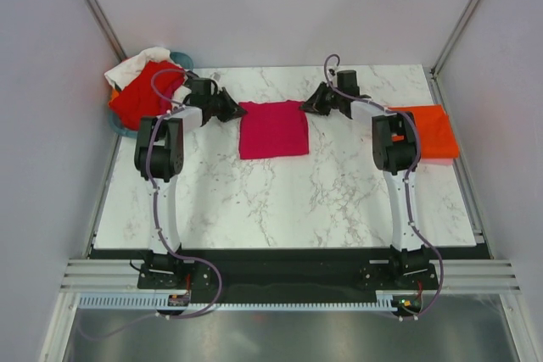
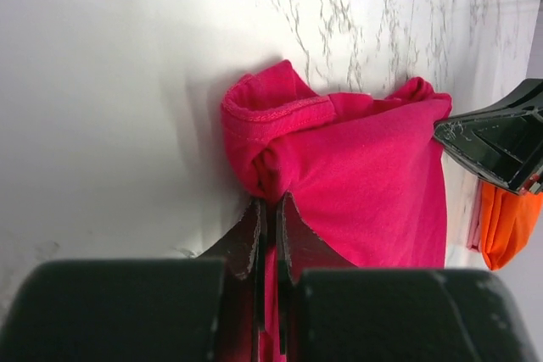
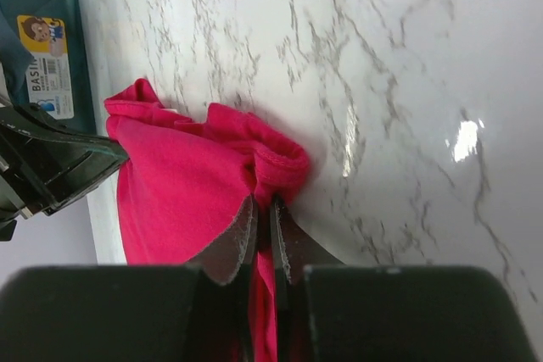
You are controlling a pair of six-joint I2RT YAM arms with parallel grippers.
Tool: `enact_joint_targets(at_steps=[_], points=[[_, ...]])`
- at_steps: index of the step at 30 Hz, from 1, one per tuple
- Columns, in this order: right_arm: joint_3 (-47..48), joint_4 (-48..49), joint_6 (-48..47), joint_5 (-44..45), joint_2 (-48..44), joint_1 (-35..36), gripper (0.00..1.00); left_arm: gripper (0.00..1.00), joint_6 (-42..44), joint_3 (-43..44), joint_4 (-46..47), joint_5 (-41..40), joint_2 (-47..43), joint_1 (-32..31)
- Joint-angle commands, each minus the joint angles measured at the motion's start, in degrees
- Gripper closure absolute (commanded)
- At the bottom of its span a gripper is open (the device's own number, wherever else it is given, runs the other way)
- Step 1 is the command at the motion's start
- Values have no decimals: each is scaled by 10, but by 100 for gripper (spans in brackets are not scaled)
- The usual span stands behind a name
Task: Fold and stack the t-shirts
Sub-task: Fold the tshirt
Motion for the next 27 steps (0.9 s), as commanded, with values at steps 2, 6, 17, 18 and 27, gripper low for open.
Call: enact_joint_targets(at_steps=[2,6,17,18,27], points=[[-56,-11,-39,21,-66,-14,100,98,-33,-50,53,-5,-59,-28],[-120,-31,-66,54,-103,-19,46,98,-52,-101,85,-8,-79,-37],[-249,-120,-158,289,-258,-15,51,98,-12,-118,71,12,-99,-34],[-261,-135,-163,312,-266,-15,54,98,-10,-119,69,16,-99,-35],[-238,-257,-213,682,-295,34,48,98,-9,-120,67,49,-110,-35]])
